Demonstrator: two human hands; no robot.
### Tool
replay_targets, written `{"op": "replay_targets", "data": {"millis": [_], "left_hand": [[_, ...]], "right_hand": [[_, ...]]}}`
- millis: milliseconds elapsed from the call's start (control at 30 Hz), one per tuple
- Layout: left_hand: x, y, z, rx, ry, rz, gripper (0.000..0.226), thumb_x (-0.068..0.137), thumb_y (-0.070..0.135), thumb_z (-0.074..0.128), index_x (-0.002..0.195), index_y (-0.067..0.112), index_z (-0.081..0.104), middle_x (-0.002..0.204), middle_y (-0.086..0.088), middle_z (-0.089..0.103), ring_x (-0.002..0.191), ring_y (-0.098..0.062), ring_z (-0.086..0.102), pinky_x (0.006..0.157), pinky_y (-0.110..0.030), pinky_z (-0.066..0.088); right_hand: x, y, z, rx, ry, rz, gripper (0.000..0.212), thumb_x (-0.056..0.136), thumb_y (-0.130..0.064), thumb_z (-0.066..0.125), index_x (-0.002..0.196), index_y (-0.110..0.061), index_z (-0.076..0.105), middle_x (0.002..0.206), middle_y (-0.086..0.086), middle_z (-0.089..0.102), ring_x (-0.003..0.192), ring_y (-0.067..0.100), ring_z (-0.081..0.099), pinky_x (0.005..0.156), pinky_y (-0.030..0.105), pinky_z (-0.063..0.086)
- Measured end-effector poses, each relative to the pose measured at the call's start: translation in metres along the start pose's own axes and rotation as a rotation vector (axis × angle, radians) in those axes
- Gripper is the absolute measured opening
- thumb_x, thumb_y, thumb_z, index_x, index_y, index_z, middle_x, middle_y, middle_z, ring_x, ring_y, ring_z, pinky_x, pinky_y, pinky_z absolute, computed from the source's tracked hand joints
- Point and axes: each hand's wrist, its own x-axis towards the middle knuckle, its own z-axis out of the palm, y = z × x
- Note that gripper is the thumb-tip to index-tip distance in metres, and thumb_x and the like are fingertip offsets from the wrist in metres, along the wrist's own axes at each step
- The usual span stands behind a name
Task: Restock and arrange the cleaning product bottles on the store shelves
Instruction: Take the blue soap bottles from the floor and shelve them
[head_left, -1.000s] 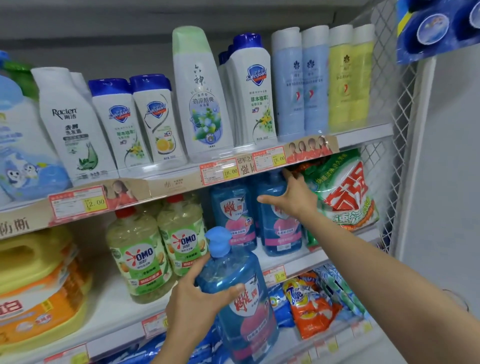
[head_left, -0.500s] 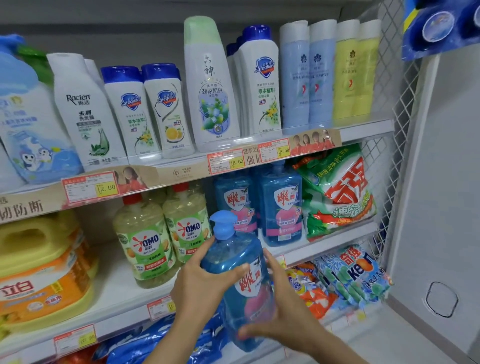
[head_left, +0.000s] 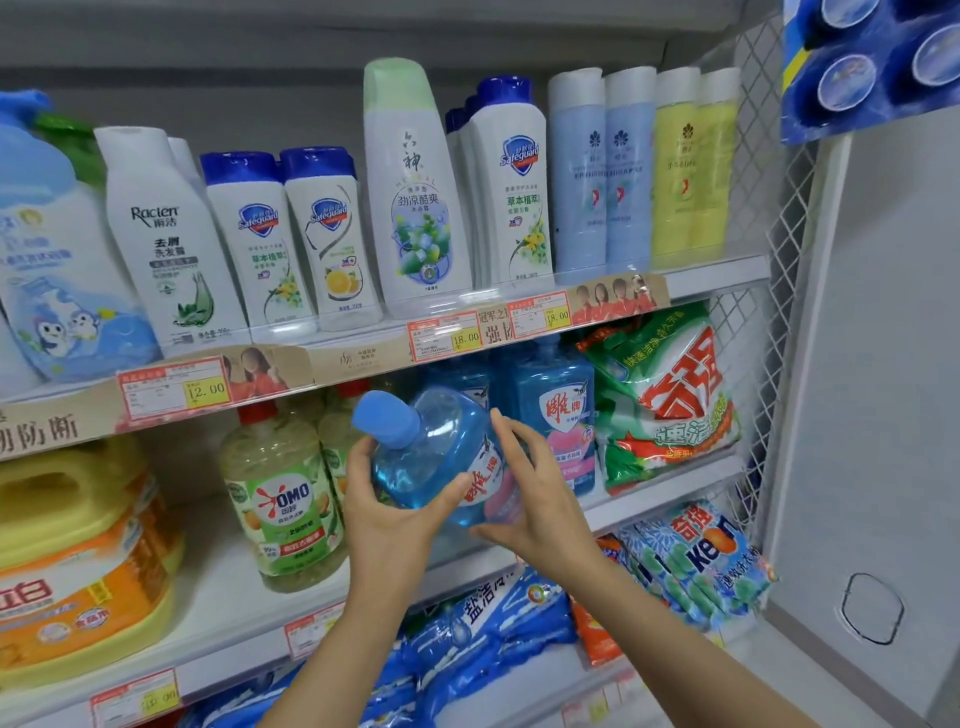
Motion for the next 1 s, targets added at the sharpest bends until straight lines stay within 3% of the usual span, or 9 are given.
{"op": "replay_targets", "data": {"millis": [100, 233, 367, 533, 600, 733, 833, 933, 1000], "left_hand": [[0.008, -0.011, 0.008, 0.012, 0.03, -0.001, 0.079, 0.062, 0.015, 0.091, 0.129, 0.024, 0.05, 0.124, 0.004, 0.061, 0.113, -0.01, 0.062, 0.098, -0.044, 0.052], [0.028, -0.012, 0.014, 0.044, -0.005, 0.044, 0.077, 0.061, 0.019, 0.091, 0.127, 0.031, 0.052, 0.12, 0.014, 0.062, 0.11, -0.003, 0.062, 0.098, -0.037, 0.052], [0.043, -0.018, 0.017, 0.138, -0.062, 0.071, 0.084, 0.061, 0.033, 0.092, 0.135, 0.032, 0.052, 0.131, 0.007, 0.057, 0.12, -0.008, 0.057, 0.104, -0.04, 0.048], [0.051, -0.014, 0.026, 0.187, -0.159, 0.15, 0.075, 0.066, 0.016, 0.087, 0.128, 0.036, 0.048, 0.118, 0.011, 0.043, 0.11, 0.019, 0.046, 0.091, -0.002, 0.04], [0.05, -0.016, 0.027, 0.208, -0.189, 0.168, 0.074, 0.064, 0.025, 0.085, 0.128, 0.037, 0.049, 0.12, 0.015, 0.043, 0.111, 0.018, 0.046, 0.093, -0.004, 0.041], [0.05, -0.024, 0.032, 0.256, -0.22, 0.208, 0.079, 0.063, 0.05, 0.086, 0.132, 0.042, 0.049, 0.129, 0.007, 0.044, 0.122, 0.004, 0.046, 0.104, -0.026, 0.045], [0.05, -0.025, 0.042, 0.303, -0.218, 0.213, 0.09, 0.061, 0.056, 0.077, 0.141, 0.039, 0.042, 0.138, 0.01, 0.043, 0.129, -0.005, 0.045, 0.108, -0.036, 0.042], [0.041, -0.028, 0.053, 0.409, -0.087, 0.178, 0.099, 0.06, 0.061, 0.08, 0.144, 0.035, 0.036, 0.142, 0.007, 0.041, 0.131, -0.012, 0.043, 0.106, -0.038, 0.042], [0.033, -0.03, 0.055, 0.391, -0.034, 0.137, 0.094, 0.066, 0.05, 0.084, 0.145, 0.034, 0.037, 0.14, 0.006, 0.044, 0.127, -0.009, 0.044, 0.102, -0.031, 0.04]], "right_hand": [[0.007, 0.006, 0.009, -0.011, -0.014, 0.052, 0.132, 0.069, -0.031, 0.088, 0.141, -0.066, -0.018, 0.152, -0.007, 0.024, 0.14, 0.015, 0.031, 0.098, 0.046, 0.051], [0.017, 0.01, 0.015, 0.066, 0.061, 0.093, 0.132, 0.068, -0.033, 0.089, 0.139, -0.068, -0.017, 0.146, -0.007, 0.029, 0.131, 0.013, 0.039, 0.092, 0.04, 0.054], [0.015, 0.013, 0.025, 0.086, 0.133, 0.149, 0.133, 0.064, -0.037, 0.091, 0.143, -0.064, -0.013, 0.142, -0.006, 0.035, 0.128, 0.011, 0.042, 0.089, 0.037, 0.053], [0.012, 0.013, 0.041, 0.156, 0.283, 0.269, 0.13, 0.06, -0.037, 0.092, 0.147, -0.054, -0.003, 0.148, -0.006, 0.034, 0.135, 0.013, 0.038, 0.094, 0.039, 0.051], [0.01, 0.015, 0.047, 0.169, 0.265, 0.308, 0.128, 0.059, -0.038, 0.092, 0.151, -0.043, 0.002, 0.147, -0.004, 0.033, 0.135, 0.015, 0.038, 0.095, 0.04, 0.051], [0.013, 0.023, 0.051, 0.201, 0.225, 0.344, 0.13, 0.058, -0.034, 0.094, 0.152, -0.031, 0.004, 0.15, -0.002, 0.029, 0.14, 0.016, 0.033, 0.102, 0.037, 0.047], [0.016, 0.032, 0.046, 0.223, 0.185, 0.355, 0.136, 0.055, -0.036, 0.095, 0.153, -0.027, 0.001, 0.155, -0.001, 0.027, 0.143, 0.016, 0.032, 0.107, 0.035, 0.043], [0.013, 0.041, 0.04, 0.24, 0.163, 0.35, 0.135, 0.056, -0.043, 0.093, 0.151, -0.036, -0.002, 0.156, -0.004, 0.029, 0.141, 0.013, 0.036, 0.106, 0.035, 0.045], [0.012, 0.045, 0.038, 0.215, 0.177, 0.319, 0.129, 0.059, -0.046, 0.091, 0.15, -0.037, 0.0, 0.154, -0.004, 0.034, 0.139, 0.013, 0.04, 0.104, 0.036, 0.046]]}}
